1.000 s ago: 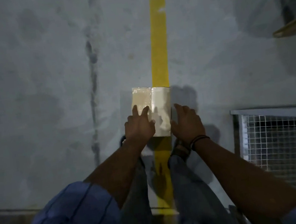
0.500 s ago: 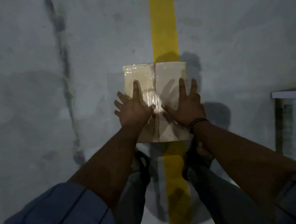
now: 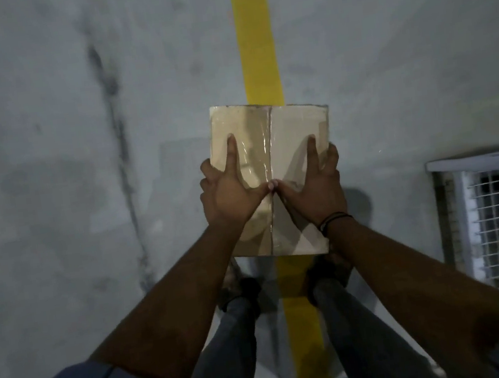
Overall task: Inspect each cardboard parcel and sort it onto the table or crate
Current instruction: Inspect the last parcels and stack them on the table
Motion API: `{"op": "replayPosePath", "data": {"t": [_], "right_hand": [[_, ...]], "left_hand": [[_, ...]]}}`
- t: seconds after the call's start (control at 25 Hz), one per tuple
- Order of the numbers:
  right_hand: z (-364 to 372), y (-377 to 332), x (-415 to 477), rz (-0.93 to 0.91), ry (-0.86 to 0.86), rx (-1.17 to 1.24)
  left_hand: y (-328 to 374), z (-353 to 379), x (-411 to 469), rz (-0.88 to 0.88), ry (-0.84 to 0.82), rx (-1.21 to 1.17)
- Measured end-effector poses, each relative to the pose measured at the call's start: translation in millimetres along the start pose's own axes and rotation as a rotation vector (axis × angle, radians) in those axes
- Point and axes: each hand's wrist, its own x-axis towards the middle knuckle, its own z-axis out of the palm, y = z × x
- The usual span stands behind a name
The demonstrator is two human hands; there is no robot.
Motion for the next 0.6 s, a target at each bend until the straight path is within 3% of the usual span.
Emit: {"op": "replayPosePath", "data": {"t": [0.4, 0.6], "right_hand": [[-353, -180, -155, -0.100, 0.414, -0.025], [-466, -223, -240, -0.088, 0.607, 0.016]], "left_hand": [[196, -335, -167, 0.238, 0.222, 0.015], [264, -436, -248, 0.411, 0.306, -0.017]]}}
